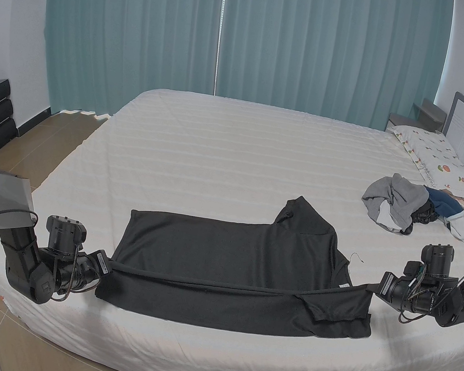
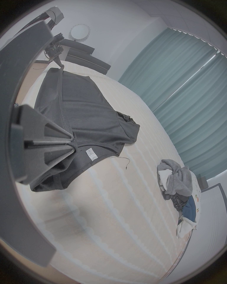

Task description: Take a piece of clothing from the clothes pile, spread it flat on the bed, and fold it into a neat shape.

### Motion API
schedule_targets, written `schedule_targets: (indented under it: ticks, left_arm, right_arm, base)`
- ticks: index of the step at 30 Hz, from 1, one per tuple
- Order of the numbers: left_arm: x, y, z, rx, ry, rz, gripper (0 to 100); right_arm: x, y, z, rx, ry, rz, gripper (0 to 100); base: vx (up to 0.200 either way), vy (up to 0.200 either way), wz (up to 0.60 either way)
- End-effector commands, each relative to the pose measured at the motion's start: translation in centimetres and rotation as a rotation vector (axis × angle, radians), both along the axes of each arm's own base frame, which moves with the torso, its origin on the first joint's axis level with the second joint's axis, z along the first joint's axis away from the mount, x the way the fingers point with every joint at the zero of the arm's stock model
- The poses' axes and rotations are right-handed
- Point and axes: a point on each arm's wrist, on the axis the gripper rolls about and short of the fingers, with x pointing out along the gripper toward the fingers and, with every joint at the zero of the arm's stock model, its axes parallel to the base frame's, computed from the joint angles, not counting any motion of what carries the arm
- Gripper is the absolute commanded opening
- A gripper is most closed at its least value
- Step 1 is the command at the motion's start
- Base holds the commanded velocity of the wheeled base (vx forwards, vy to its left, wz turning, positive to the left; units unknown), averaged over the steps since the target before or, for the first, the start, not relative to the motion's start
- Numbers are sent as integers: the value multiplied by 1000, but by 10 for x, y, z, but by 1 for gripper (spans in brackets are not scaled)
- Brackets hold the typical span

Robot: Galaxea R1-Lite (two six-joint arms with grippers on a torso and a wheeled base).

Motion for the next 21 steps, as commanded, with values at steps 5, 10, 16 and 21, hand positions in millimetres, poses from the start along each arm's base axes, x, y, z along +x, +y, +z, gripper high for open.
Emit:
schedule_targets:
  ticks: [5,10,16,21]
  left_arm:
    - [3,0,-1,-3,-5,2,0]
    - [7,1,-4,-5,-4,6,0]
    - [12,-1,-11,-5,5,3,0]
    - [17,-1,-15,-6,2,4,100]
  right_arm:
    - [3,1,-9,-12,20,-12,0]
    - [12,1,-18,-22,34,-24,0]
    - [16,7,-36,-22,58,-5,0]
    - [21,7,-45,-21,29,-11,100]
  base:
    - [0,0,0]
    - [0,0,0]
    - [0,0,0]
    - [0,0,0]
